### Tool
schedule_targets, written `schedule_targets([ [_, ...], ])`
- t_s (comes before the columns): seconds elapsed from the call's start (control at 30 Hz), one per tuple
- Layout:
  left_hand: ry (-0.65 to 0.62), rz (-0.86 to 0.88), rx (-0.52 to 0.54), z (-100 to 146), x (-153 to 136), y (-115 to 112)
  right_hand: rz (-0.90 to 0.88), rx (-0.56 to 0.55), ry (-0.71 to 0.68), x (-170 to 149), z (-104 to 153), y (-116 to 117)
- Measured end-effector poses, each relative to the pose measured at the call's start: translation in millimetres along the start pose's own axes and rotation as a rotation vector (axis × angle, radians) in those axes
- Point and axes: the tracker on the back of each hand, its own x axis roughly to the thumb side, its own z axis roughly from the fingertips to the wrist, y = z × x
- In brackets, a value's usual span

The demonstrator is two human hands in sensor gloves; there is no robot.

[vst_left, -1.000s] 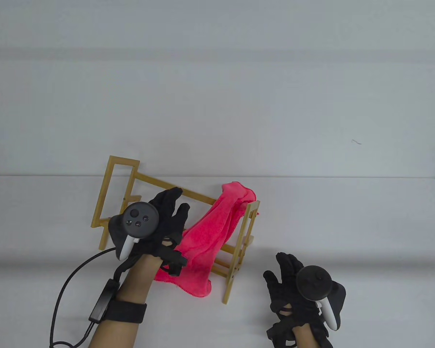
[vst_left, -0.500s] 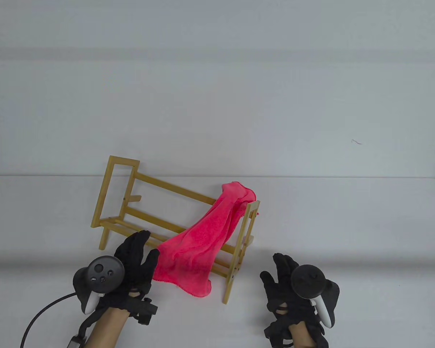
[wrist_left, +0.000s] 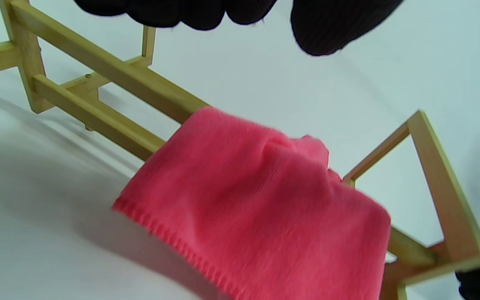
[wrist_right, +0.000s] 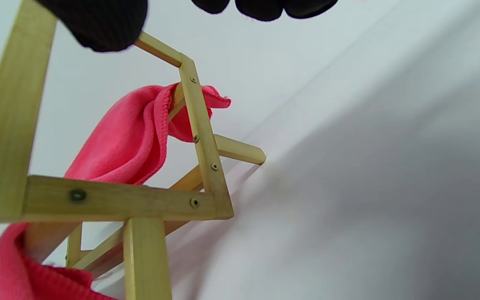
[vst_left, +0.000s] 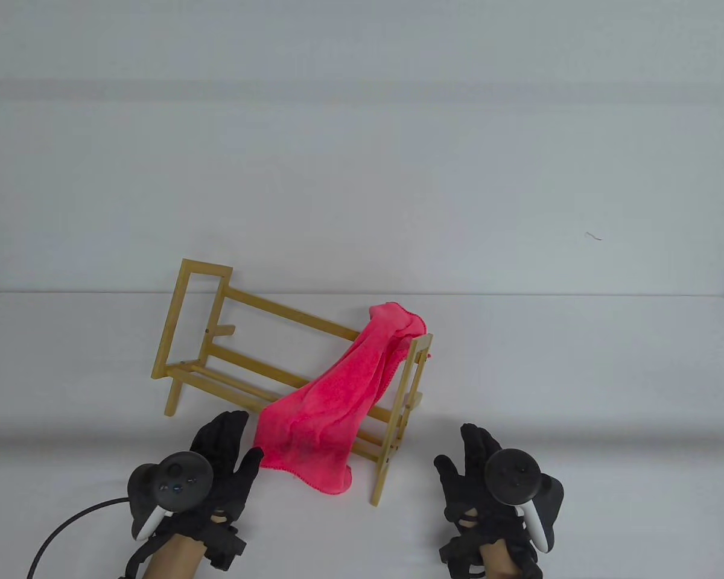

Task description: Hang square towel on book rack

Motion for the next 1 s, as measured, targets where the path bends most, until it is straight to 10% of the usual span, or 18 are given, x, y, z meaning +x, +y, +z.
schedule_targets([
  [1.0, 0.059, 0.031, -0.104, -4.8, -22.6, -16.3, 0.081, 0.097, 0.036, -1.1, 0.8, 14.1],
])
